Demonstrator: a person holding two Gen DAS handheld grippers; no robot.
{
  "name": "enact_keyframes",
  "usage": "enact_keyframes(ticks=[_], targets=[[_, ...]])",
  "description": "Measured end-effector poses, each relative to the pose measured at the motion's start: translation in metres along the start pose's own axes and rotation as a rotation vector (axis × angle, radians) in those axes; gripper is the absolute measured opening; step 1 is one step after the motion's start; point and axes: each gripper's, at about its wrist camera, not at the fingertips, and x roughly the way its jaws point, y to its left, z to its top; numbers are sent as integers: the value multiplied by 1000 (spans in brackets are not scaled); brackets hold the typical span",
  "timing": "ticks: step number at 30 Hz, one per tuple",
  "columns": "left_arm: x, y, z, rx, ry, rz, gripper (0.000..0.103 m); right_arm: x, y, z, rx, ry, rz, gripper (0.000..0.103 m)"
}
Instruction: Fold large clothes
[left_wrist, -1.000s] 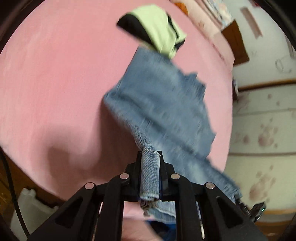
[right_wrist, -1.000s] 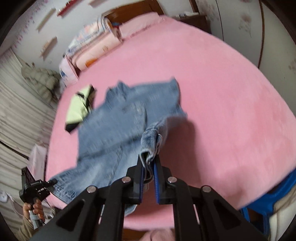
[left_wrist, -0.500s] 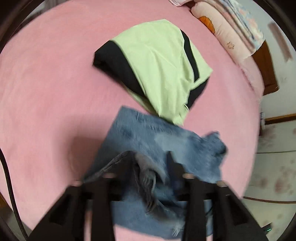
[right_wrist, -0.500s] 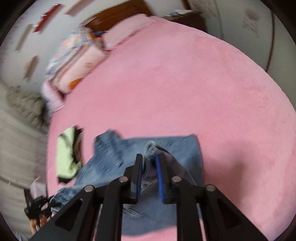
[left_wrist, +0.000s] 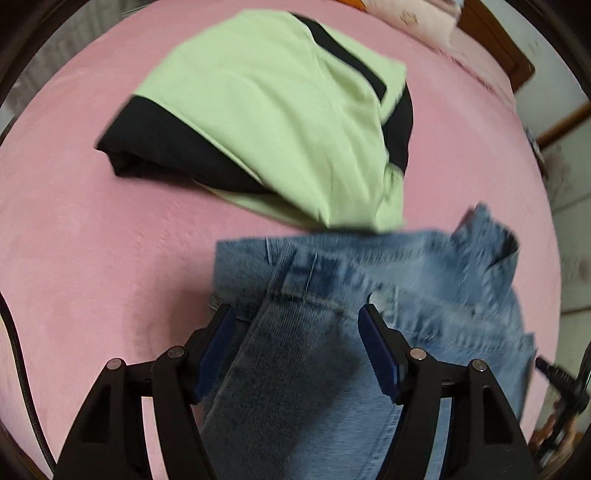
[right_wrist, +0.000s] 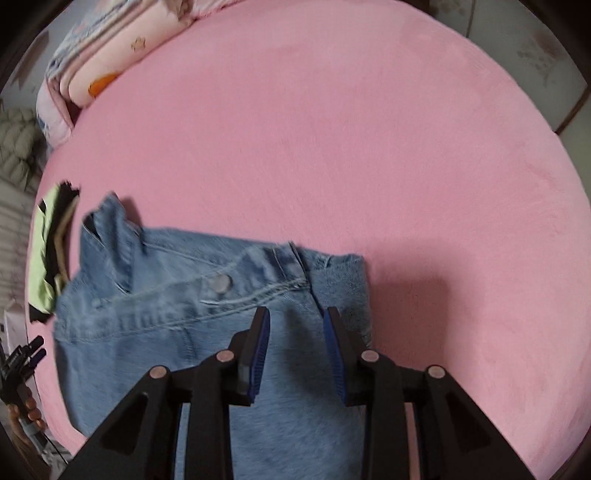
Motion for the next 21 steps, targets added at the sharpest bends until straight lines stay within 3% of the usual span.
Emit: enact_keyframes(ticks=[9, 11, 12, 13, 14, 16, 21], targets=[[38, -17, -3, 126, 25, 65, 64, 45, 9, 7, -84, 46, -27, 31], [42, -20, -4, 156, 35, 88, 46, 48, 10, 3, -100, 30, -20, 31], [42, -22, -4, 167, 35, 109, 39, 48, 11, 1, -113, 20, -21, 27], [41, -24, -6, 180, 30, 126, 23, 47, 15, -1, -130, 7, -18, 20], [38, -26, -9, 192, 17, 142, 17, 44, 18, -4, -149, -7, -27, 17], [26, -30, -16, 202, -36, 161, 12, 34, 24, -13, -175, -47, -37, 9], [-16, -42, -33, 199, -206, 209, 10, -8, 31, -25, -164, -183, -20, 6]])
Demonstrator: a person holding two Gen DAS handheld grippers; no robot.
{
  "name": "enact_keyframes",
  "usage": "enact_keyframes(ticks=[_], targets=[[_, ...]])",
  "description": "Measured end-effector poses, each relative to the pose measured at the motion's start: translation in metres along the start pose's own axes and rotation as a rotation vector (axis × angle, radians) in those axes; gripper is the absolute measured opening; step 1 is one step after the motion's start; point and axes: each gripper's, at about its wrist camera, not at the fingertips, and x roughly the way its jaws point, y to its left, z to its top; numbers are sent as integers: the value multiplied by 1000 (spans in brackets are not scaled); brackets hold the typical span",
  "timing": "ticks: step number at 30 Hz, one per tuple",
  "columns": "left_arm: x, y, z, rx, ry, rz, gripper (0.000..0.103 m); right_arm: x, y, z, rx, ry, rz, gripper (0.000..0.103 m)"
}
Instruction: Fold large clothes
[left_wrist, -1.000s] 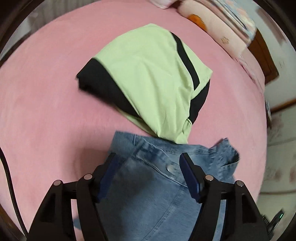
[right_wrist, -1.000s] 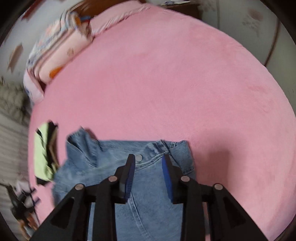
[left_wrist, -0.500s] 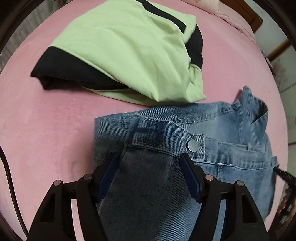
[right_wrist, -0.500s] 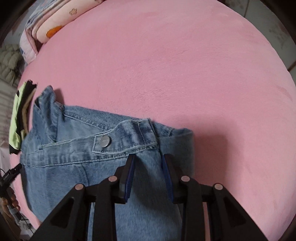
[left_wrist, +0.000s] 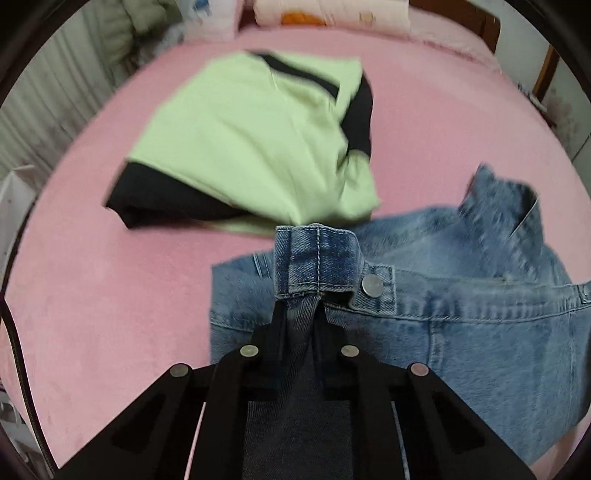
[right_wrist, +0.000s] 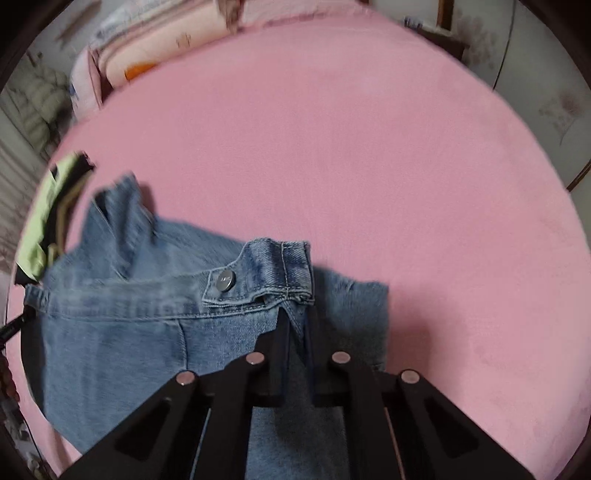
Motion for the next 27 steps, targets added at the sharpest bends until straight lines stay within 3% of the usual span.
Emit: enact_keyframes(ticks=[6, 8, 12, 15, 18, 19, 20, 21, 24, 27], targets=[[-34, -5, 19, -69, -145, 0, 9, -39, 2, 15, 31, -143, 25, 6], [-21, -10, 26, -71, -132, 31, 9, -34, 0, 22, 30, -162, 5, 6], [35, -20, 23, -39, -37, 137, 12, 10, 1, 27, 28, -101, -44, 6], [64, -31, 20, -3, 22, 221, 20, 51, 6, 22, -8, -22, -118, 7], [69, -38, 17, 34, 43, 282, 31, 55, 1, 18, 27, 0, -138, 12], [66, -40, 19, 51, 59, 295, 40, 51, 1, 20, 47, 4, -142, 13], [62, -39, 21, 58, 85, 291, 59, 46, 1, 21, 55, 7, -148, 15], [58, -38, 22, 58, 105, 282, 68, 38, 1, 22, 54, 10, -176, 16], [14, -25, 22, 17, 56, 216, 71, 11, 4, 22, 39, -23, -241, 16], [-35, -9, 16, -45, 0, 151, 78, -36, 13, 13, 54, -98, -144, 16]])
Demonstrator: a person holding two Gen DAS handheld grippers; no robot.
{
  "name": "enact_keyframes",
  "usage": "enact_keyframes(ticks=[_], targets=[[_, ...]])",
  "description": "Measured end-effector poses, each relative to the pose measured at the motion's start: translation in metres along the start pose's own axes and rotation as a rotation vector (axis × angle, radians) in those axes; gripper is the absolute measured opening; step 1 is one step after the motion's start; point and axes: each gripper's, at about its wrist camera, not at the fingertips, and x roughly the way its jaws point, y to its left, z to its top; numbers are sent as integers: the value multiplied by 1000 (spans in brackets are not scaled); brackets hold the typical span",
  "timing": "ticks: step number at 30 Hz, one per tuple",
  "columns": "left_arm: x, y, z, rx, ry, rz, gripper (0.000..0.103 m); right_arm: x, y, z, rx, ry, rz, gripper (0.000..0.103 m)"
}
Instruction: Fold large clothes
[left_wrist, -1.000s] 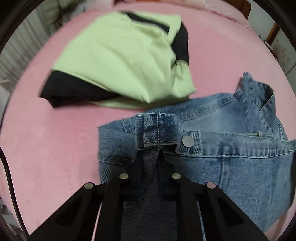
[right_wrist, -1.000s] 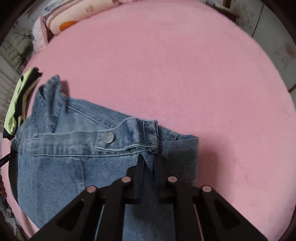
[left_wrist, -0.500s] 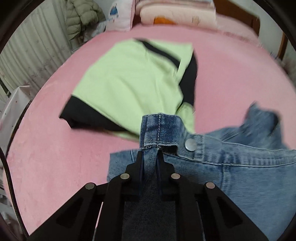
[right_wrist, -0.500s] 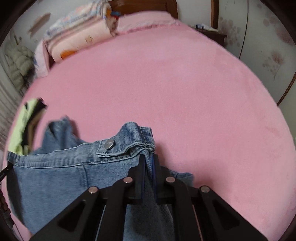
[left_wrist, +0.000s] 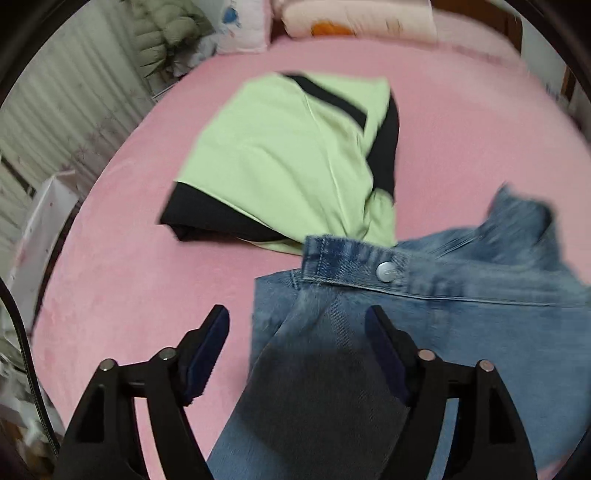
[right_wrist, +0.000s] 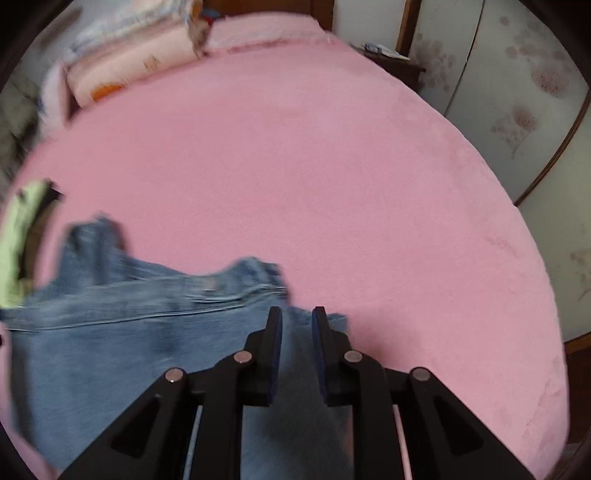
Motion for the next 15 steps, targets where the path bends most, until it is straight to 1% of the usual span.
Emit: enact_keyframes(ticks=[2, 4, 6, 8, 9, 12, 13, 14, 15], targets=[[-33, 15, -9, -44, -35, -27, 84, -28, 5, -7, 14, -45, 76, 17], [-59, 26, -20, -75, -60, -43, 85, -54, 15, -16, 8, -83, 131, 23], [-79, 33, -34, -114, -63, -66, 88, -74, 36, -29, -8, -83, 190, 24], [-89, 39, -52, -158, -46, -98, 88, -84, 64, -43, -56, -79, 204, 24], [-89, 42, -64, -185, -23, -115, 88, -88, 77, -51, -80, -80, 203, 24], [-76, 46, -96, -264, 61, -173, 88, -94, 127, -79, -163, -81, 241, 24], [-67, 47, -107, -286, 98, -189, 88, -94, 138, -85, -174, -72, 253, 24], [-52, 49, -121, -322, 154, -204, 88, -89, 151, -94, -189, -51, 277, 24], [-45, 51, -130, -347, 182, -219, 88, -85, 164, -105, -202, -33, 291, 24]])
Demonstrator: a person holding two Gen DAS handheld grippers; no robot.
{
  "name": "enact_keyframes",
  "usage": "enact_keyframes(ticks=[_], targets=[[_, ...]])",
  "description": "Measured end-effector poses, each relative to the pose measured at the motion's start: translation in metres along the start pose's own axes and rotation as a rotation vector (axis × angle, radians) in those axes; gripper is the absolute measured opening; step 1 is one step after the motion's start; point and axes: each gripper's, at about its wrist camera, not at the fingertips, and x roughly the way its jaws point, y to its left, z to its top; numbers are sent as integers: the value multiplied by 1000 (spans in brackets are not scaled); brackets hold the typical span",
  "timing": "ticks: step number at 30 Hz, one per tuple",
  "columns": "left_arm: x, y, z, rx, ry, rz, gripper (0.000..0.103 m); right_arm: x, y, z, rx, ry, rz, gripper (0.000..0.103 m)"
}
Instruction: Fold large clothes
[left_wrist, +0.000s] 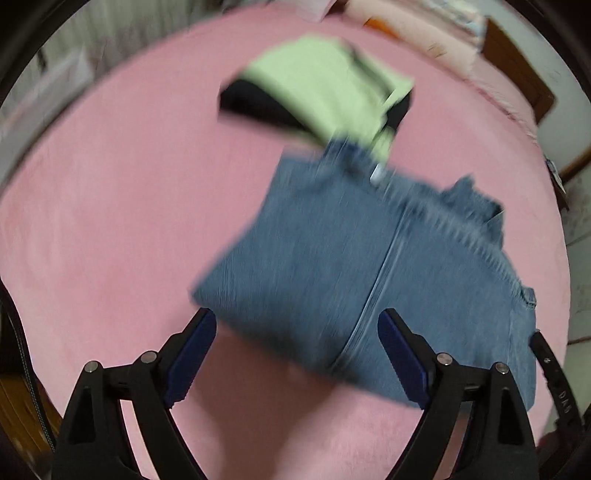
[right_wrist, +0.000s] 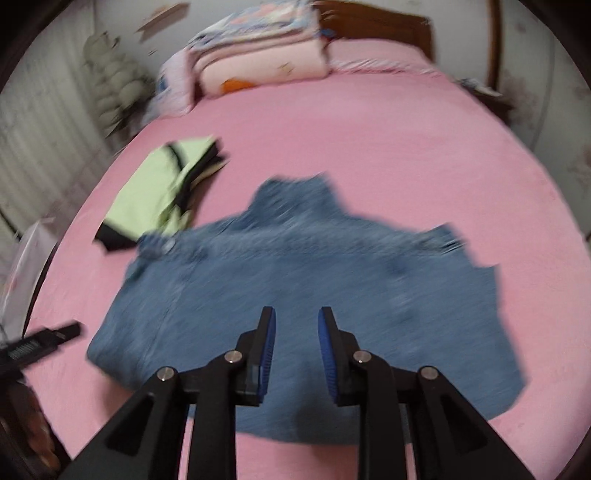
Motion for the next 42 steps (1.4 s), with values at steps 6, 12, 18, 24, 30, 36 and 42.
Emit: enact_keyframes(ticks=[6, 12, 18, 24, 30, 36, 42], targets=[[68, 38, -34, -115, 132, -120, 88, 53, 26, -31, -67, 75, -16, 24], [91, 53, -33, -161, 71, -278, 89, 80, -10, -53, -67, 121, -173, 21], [113, 48, -14, -121, 18, -346, 103, 52, -46, -56, 98, 117, -192, 21], [118, 42, 5, -185, -6, -333, 102, 32, -21, -59, 92, 77, -136, 21], [106, 57, 9, -275, -21, -338, 39, 38, 17, -64, 10, 56, -93, 21], [65, 33, 14, -45, -131, -309, 13, 49, 43, -71, -83, 41, -93, 17], [8, -9, 7, 144, -281, -346, 11, 77, 42, -81, -119, 83, -121, 17]])
